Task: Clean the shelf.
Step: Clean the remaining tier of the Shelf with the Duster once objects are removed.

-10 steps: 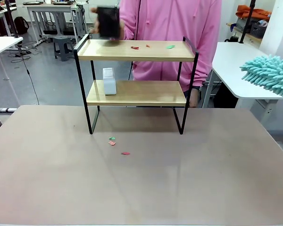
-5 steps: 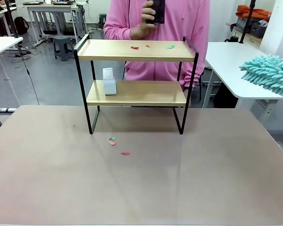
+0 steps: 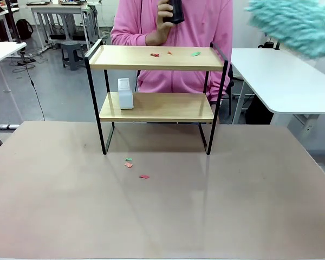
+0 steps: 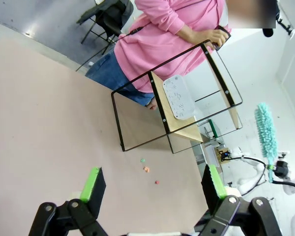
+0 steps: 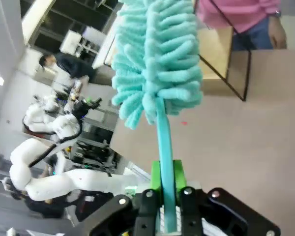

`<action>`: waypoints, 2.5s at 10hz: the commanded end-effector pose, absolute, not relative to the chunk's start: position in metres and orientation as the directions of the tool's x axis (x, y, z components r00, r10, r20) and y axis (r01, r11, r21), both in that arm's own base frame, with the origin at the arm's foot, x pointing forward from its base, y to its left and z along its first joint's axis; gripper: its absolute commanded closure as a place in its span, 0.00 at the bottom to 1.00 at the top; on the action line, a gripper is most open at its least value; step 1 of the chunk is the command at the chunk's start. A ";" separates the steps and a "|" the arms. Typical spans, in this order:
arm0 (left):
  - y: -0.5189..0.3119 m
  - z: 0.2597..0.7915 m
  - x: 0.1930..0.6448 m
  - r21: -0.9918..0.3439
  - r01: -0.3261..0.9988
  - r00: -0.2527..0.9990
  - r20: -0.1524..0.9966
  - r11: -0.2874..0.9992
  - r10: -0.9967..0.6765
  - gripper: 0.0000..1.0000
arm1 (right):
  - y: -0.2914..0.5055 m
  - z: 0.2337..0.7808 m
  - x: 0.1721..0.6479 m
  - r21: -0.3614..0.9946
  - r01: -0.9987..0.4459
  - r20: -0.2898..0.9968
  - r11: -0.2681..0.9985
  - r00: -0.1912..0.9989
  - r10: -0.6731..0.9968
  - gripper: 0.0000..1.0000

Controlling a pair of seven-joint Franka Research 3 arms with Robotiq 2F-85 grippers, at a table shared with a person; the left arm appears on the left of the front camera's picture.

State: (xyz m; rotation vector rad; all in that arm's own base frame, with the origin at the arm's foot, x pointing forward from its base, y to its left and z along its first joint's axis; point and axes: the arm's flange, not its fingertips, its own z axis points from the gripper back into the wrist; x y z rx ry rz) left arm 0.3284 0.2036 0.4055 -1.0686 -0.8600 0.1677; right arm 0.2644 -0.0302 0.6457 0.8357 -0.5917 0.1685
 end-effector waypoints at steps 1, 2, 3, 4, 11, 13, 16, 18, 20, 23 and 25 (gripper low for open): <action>0.200 0.404 0.328 -0.813 0.296 0.651 0.556 0.502 0.516 0.00 | 0.012 0.631 0.300 0.627 -0.368 0.562 0.687 0.824 -0.072 0.87; 0.200 0.404 0.328 -0.813 0.296 0.651 0.556 0.502 0.516 0.00 | -0.030 0.646 0.264 0.648 -0.366 0.555 0.668 0.827 -0.086 0.87; 0.200 0.404 0.328 -0.813 0.296 0.651 0.556 0.502 0.516 0.00 | -0.030 0.646 0.264 0.648 -0.366 0.555 0.668 0.827 -0.086 0.87; 0.200 0.404 0.328 -0.813 0.296 0.651 0.556 0.502 0.516 0.00 | 0.014 0.638 0.288 0.608 -0.390 0.566 0.692 0.824 -0.033 0.87; 0.200 0.404 0.328 -0.813 0.296 0.651 0.556 0.502 0.516 0.00 | 0.074 0.647 0.358 0.420 -0.201 0.567 0.885 0.820 -0.082 1.00; 0.200 0.404 0.328 -0.813 0.296 0.651 0.556 0.502 0.516 0.00 | 0.101 0.651 0.374 0.384 -0.204 0.599 0.901 0.797 -0.075 1.00; 0.200 0.404 0.328 -0.813 0.296 0.651 0.556 0.502 0.516 0.00 | 0.143 0.647 0.384 0.319 -0.214 0.622 0.923 0.782 -0.034 1.00; 0.200 0.404 0.328 -0.813 0.296 0.651 0.556 0.502 0.516 0.00 | 0.161 0.638 0.388 0.313 -0.222 0.615 0.924 0.788 -0.019 1.00; 0.200 0.404 0.328 -0.813 0.296 0.651 0.556 0.502 0.516 0.00 | 0.168 0.624 0.387 0.301 -0.224 0.595 0.927 0.804 0.001 1.00; 0.200 0.404 0.328 -0.813 0.296 0.651 0.556 0.502 0.516 0.00 | 0.173 0.616 0.389 0.314 -0.246 0.565 0.917 0.825 0.028 1.00; 0.200 0.404 0.328 -0.813 0.296 0.651 0.556 0.502 0.516 0.00 | 0.187 0.614 0.391 0.364 -0.304 0.528 0.880 0.846 0.074 1.00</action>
